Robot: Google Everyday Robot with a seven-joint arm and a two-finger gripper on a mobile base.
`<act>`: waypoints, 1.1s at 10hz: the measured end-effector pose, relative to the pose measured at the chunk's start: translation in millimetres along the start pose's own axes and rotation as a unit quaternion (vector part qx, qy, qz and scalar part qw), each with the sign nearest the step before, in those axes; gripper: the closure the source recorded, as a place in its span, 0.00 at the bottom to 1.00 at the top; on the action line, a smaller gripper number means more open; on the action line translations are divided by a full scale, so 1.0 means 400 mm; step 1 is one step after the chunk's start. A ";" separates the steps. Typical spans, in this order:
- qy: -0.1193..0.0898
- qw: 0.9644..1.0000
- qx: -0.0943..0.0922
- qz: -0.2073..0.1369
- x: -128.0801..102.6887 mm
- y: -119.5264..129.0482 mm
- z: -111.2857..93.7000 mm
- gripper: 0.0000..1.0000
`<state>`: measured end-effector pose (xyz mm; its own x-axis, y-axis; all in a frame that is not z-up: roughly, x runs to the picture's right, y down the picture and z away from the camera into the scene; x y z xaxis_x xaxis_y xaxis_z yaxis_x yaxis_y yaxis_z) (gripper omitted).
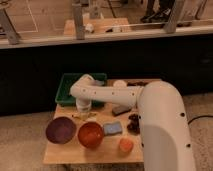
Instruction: Place banana in purple bowl
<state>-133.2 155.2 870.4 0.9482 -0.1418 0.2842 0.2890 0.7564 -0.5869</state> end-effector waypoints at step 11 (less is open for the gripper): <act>-0.104 0.987 0.111 -0.053 -0.145 0.006 -0.269 1.00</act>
<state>-173.3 96.6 771.0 0.8605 -0.1103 0.4974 0.3265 0.8688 -0.3723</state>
